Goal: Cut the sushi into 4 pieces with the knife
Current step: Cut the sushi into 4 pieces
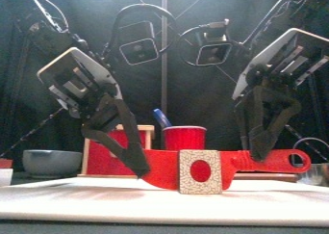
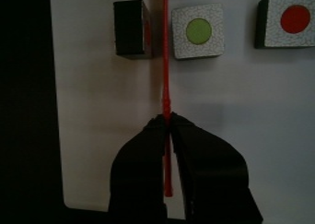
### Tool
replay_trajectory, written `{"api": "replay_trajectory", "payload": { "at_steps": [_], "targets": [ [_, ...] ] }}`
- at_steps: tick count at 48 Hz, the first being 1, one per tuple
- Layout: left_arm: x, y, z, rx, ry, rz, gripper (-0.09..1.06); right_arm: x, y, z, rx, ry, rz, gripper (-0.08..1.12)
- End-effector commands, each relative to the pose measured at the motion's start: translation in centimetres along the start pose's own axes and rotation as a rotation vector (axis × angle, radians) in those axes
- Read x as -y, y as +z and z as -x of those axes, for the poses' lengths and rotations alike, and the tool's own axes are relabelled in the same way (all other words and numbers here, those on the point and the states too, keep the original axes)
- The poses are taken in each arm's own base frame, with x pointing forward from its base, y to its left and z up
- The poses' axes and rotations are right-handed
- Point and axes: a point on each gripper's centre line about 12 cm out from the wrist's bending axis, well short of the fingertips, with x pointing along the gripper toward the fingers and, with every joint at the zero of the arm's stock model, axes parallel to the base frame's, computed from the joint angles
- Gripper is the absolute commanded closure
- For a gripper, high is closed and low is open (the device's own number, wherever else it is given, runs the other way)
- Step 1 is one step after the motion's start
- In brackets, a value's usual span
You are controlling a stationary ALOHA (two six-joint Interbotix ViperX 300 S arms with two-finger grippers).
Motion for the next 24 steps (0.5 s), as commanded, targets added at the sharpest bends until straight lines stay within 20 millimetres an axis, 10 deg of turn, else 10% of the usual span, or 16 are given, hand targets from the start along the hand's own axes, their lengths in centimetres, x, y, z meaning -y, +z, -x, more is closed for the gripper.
{"api": "replay_trajectory", "payload": {
  "at_steps": [1, 24],
  "targets": [
    [0.0, -0.5, -0.3, -0.020, 0.000, -0.006, 0.66, 0.2, 0.1, 0.0, 0.005, -0.004, 0.003, 0.73],
    [-3.8, 0.5, 1.0, 0.017, 0.061, -0.018, 0.66, 3.3, 1.3, 1.3, 0.050, -0.072, 0.017, 0.73]
  ]
}}
